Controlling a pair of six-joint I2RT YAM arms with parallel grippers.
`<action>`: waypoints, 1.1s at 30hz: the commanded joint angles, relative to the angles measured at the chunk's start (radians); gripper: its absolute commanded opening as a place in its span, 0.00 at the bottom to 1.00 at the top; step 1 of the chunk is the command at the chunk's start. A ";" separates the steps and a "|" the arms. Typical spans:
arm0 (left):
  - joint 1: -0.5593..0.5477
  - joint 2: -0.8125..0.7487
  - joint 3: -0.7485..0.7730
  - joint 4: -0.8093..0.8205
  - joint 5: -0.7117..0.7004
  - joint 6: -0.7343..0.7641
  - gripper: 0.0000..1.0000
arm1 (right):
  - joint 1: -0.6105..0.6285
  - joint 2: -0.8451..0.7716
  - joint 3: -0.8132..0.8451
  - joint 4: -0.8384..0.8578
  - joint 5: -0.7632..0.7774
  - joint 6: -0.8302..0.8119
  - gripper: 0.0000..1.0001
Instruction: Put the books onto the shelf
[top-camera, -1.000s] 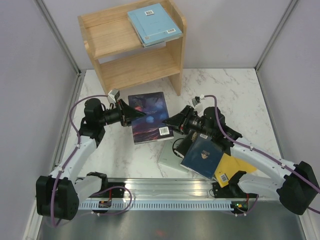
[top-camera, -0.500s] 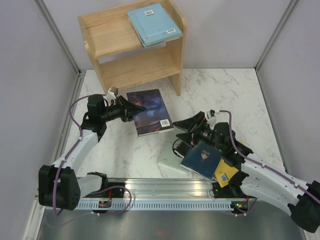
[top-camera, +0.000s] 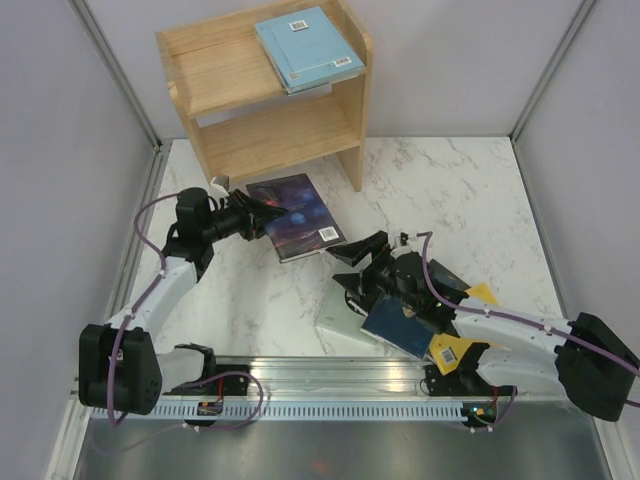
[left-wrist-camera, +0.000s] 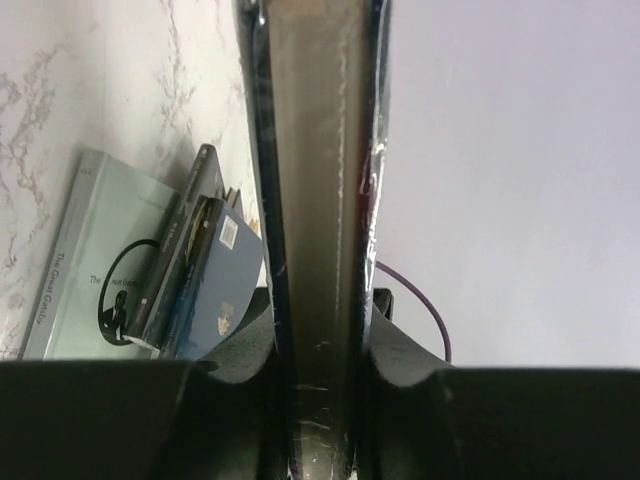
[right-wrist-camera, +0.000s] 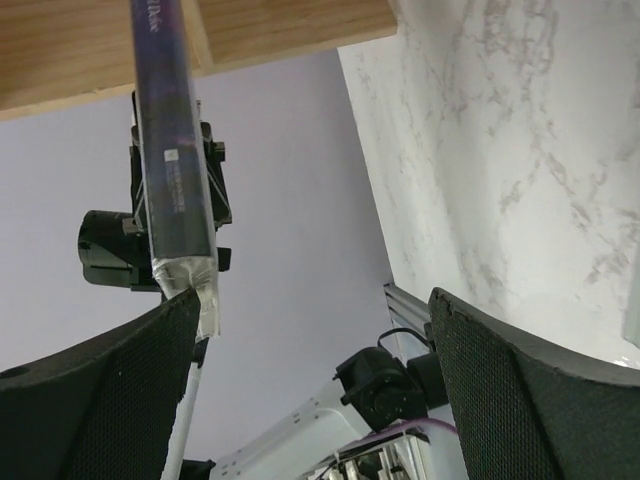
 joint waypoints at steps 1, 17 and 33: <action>-0.005 -0.006 0.028 0.100 0.032 -0.062 0.02 | 0.018 0.083 0.109 0.202 0.034 0.011 0.98; -0.001 0.037 0.013 0.075 0.018 -0.084 0.02 | 0.055 0.184 0.199 0.429 -0.025 -0.064 0.82; 0.001 0.035 0.007 0.070 0.020 -0.102 0.02 | 0.075 0.209 0.189 0.415 0.066 -0.053 0.78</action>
